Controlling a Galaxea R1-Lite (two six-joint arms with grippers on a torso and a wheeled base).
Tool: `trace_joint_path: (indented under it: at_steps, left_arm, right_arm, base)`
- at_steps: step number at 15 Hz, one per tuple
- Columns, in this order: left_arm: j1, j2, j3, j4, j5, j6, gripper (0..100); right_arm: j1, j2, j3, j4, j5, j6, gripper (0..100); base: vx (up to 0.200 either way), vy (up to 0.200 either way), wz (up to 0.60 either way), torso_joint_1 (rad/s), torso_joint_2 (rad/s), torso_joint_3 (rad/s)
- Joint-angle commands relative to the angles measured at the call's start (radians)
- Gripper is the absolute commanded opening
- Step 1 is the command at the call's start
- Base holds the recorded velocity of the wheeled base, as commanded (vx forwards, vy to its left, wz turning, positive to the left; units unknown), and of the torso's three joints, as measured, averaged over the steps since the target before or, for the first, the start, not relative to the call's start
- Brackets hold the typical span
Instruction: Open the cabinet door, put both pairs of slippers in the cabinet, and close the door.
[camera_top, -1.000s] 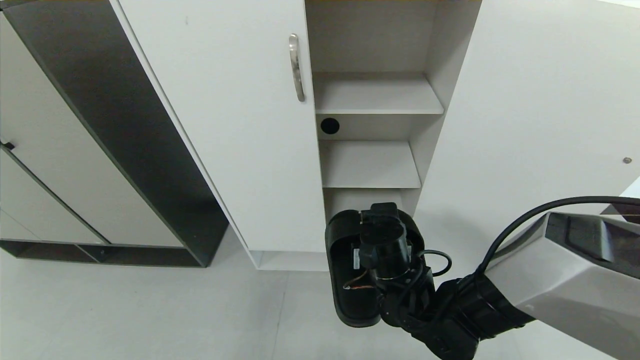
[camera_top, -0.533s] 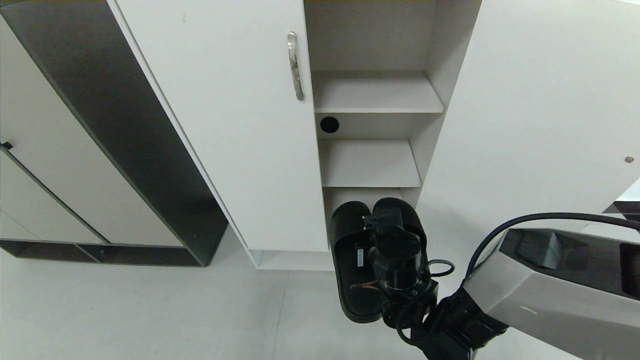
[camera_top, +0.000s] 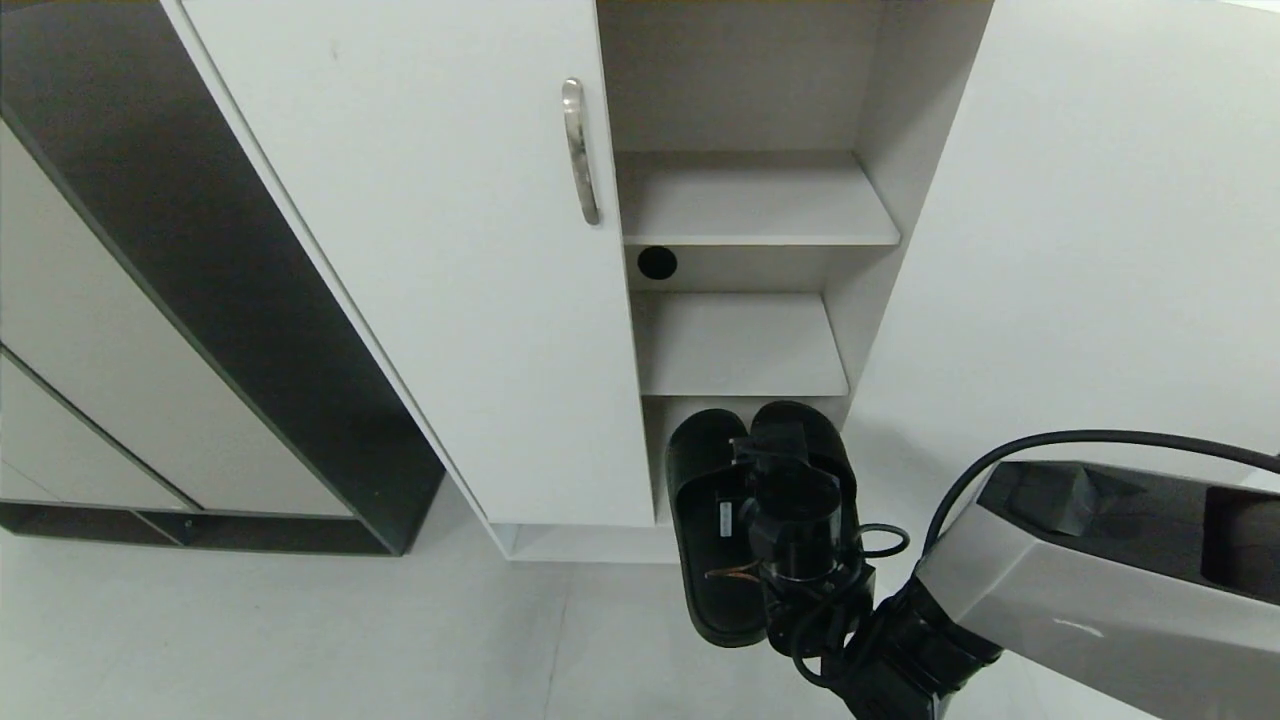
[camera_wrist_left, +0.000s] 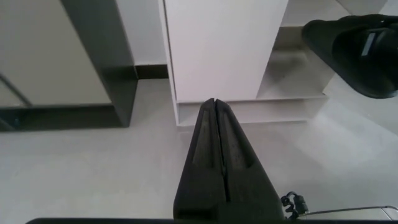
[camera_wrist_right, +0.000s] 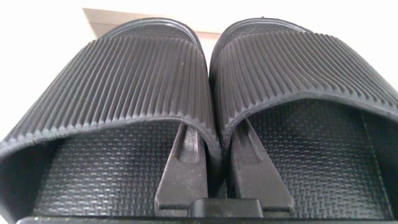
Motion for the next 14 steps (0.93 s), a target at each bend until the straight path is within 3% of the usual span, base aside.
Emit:
trace_joint_path:
  at_steps: [1, 8, 13, 14]
  left_arm:
    - [0.0, 0.002, 0.0, 0.0, 0.001, 0.0, 0]
    - [0.0, 0.002, 0.0, 0.0, 0.001, 0.0, 0]
    - [0.0, 0.002, 0.0, 0.0, 0.001, 0.003, 0]
    - [0.0, 0.002, 0.0, 0.0, 0.001, 0.005, 0]
  right_arm:
    - [0.0, 0.008, -0.002, -0.001, 0.0, 0.0, 0]
    - [-0.021, 0.019, -0.021, -0.038, 0.003, 0.0, 0]
    - [-0.057, 0.071, -0.071, -0.046, 0.01, -0.001, 0]
    - [-0.078, 0.105, -0.131, -0.038, 0.011, -0.017, 0]
  base:
    - [0.2, 0.0, 0.0, 0.002, 0.01, 0.002]
    - [0.2, 0.0, 0.0, 0.005, 0.0, 0.001]
    - [0.0, 0.0, 0.0, 0.0, 0.0, 0.0]
    - [0.0, 0.0, 0.0, 0.0, 0.0, 0.0]
